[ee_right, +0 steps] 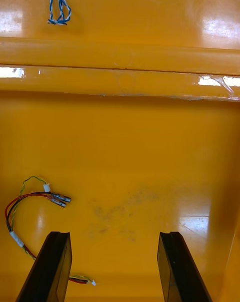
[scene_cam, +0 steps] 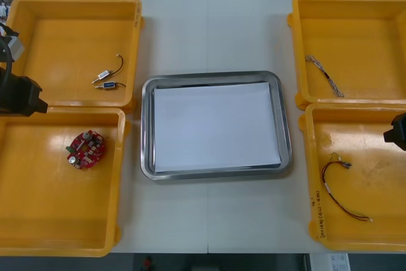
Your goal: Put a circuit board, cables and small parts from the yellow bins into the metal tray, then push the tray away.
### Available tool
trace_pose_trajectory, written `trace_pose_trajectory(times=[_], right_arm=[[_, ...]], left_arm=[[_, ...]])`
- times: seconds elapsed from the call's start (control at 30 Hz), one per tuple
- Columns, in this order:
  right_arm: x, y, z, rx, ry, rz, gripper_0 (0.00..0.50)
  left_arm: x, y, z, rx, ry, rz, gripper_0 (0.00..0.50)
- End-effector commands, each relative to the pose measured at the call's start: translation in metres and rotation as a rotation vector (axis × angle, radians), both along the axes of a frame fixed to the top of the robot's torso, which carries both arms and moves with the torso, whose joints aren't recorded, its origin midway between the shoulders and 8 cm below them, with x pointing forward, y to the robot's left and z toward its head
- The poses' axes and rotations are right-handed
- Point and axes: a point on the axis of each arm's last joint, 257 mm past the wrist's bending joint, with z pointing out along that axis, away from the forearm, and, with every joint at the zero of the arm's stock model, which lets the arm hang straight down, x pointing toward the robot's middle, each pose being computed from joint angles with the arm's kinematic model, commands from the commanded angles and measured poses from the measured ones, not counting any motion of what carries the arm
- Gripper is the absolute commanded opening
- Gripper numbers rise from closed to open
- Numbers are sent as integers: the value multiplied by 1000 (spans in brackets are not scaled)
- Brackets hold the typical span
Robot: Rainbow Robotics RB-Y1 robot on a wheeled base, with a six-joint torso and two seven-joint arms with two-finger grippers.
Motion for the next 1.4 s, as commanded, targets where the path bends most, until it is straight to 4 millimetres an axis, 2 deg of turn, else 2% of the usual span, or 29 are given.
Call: trace_pose_trajectory(times=[0.03, 1.4], right_arm=[[-3, -6, 6, -3, -12, -27, 500], [-3, -6, 6, -3, -12, -27, 500]], left_arm=[[-4, 11, 7, 17, -10, 85, 500], [-4, 11, 7, 17, -10, 85, 500]])
